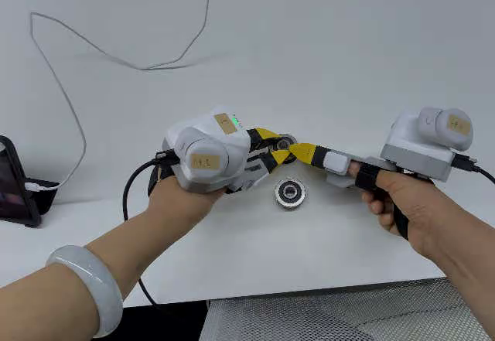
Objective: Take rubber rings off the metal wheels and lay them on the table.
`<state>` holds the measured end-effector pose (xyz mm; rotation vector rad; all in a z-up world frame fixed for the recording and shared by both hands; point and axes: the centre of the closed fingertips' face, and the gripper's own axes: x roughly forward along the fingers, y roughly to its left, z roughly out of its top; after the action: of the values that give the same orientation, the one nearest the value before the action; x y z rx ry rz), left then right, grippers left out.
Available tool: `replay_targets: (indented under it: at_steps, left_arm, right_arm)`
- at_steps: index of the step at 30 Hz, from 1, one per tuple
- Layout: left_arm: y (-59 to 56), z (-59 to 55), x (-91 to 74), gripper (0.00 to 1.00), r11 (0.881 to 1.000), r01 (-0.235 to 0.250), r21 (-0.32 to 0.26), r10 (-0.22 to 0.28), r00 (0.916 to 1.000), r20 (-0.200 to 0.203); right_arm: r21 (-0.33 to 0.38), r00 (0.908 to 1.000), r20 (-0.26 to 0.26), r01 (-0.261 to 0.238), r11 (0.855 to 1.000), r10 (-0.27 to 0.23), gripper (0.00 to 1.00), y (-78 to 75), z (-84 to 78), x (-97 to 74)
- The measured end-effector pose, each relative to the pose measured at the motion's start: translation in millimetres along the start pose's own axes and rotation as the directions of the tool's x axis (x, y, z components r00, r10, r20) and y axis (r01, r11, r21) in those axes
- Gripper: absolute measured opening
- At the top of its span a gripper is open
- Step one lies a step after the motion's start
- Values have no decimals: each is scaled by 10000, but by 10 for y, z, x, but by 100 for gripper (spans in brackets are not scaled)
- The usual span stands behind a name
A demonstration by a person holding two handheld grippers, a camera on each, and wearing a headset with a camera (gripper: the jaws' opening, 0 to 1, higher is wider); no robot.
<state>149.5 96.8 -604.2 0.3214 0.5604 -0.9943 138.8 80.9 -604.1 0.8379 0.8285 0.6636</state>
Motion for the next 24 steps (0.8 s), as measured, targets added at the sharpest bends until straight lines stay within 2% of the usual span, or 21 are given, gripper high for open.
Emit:
replay_targets:
  at_steps: [9, 14, 24]
  left_arm:
    - [-12, 12, -1, 14, 10000, 0, 15, 0, 10000, -8]
    - [-14, 10, 1, 14, 10000, 7, 27, -7, 10000, -18]
    - [-9, 5, 5, 14, 10000, 8, 33, -8, 10000, -35]
  right_arm:
    - [149, 10000, 78, -52, 9999, 51, 17, 9, 25, 19]
    - [-80, 9998, 158, -126, 9999, 127, 14, 28, 67, -24]
    - [-429, 10000, -11, 27, 9991, -28, 18, 6, 18, -11]
